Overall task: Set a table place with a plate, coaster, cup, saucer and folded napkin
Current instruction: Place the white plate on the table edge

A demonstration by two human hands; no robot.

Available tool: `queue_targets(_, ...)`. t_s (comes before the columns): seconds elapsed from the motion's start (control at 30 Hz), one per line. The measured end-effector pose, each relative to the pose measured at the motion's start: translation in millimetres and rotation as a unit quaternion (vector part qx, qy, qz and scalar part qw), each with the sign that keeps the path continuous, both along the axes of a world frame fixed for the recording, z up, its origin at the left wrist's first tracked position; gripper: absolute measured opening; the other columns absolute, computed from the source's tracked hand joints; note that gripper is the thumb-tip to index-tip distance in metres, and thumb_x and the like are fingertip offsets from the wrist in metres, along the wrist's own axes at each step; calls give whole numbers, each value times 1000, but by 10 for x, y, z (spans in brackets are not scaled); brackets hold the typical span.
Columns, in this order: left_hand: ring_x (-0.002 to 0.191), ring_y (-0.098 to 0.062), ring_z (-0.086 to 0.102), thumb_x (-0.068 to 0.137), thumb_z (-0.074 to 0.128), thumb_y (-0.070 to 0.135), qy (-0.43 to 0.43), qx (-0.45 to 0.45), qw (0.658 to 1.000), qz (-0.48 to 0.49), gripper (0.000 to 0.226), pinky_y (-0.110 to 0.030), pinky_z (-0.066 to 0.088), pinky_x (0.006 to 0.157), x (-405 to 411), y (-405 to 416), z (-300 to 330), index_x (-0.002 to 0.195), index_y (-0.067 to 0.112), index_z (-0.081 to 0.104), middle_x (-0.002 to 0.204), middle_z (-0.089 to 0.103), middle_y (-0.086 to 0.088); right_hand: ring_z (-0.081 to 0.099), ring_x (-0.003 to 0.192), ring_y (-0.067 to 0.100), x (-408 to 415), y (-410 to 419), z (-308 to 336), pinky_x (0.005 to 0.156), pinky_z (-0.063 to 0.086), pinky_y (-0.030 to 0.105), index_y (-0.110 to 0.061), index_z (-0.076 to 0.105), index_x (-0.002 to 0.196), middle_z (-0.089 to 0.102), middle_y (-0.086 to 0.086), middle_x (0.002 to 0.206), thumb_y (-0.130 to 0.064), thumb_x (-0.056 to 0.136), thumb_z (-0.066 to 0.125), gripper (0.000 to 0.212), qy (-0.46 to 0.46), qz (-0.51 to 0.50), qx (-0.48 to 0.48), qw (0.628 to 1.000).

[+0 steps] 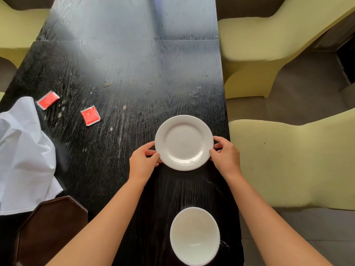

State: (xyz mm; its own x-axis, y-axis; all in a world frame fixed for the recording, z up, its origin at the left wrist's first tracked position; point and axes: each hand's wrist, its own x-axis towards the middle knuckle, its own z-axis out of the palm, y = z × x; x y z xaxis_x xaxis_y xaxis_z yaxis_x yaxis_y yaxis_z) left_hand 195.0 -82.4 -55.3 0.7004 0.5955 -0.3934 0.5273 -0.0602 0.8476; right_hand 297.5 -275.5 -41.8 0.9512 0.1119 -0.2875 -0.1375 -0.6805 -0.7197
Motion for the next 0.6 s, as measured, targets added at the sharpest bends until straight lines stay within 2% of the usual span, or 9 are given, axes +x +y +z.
queue_targets(0.1,72,-12,68,85,60,10,17,47,999,-20,42,-33,56,76,-20,21,34,126,14,53,83,67,4,60,85,28,-48,-18,35,74,42,28,-12,61,114,59,11,107,-10,82,58,32,-42,28,-61,997)
queue_targets(0.2,82,-10,63,87,59,24,45,130,987,-78,35,-34,53,81,-103,37,162,121,18,55,93,64,4,56,99,27,-151,3,129,74,45,34,-14,60,116,56,8,114,-19,86,55,31,-79,89,-142,983)
queue_targets(0.27,87,-10,59,88,57,31,67,213,961,-161,38,-30,49,80,-204,65,326,124,20,52,103,62,3,50,109,26,-239,66,266,82,45,36,-15,58,120,56,7,117,-24,88,54,34,-84,144,-179,970)
queue_targets(0.37,100,-16,61,89,53,40,87,346,901,-247,47,-35,47,90,-372,156,649,131,20,47,115,63,0,48,111,25,-376,248,584,88,42,37,-17,55,122,57,6,120,-31,89,50,36,-92,213,-209,950)
queue_targets(0.43,103,-19,62,90,51,43,83,398,877,-254,49,-38,47,93,-479,225,934,131,18,48,116,64,-2,49,109,26,-462,388,866,87,41,38,-15,56,119,57,6,118,-33,89,49,35,-120,248,-207,939)
queue_targets(0.6,95,-24,62,88,49,44,78,480,841,-237,48,-38,46,84,-970,326,1479,126,15,52,108,66,-4,49,106,29,-826,730,1421,82,40,38,-14,55,117,56,8,114,-36,90,48,36,-194,325,-201,903)
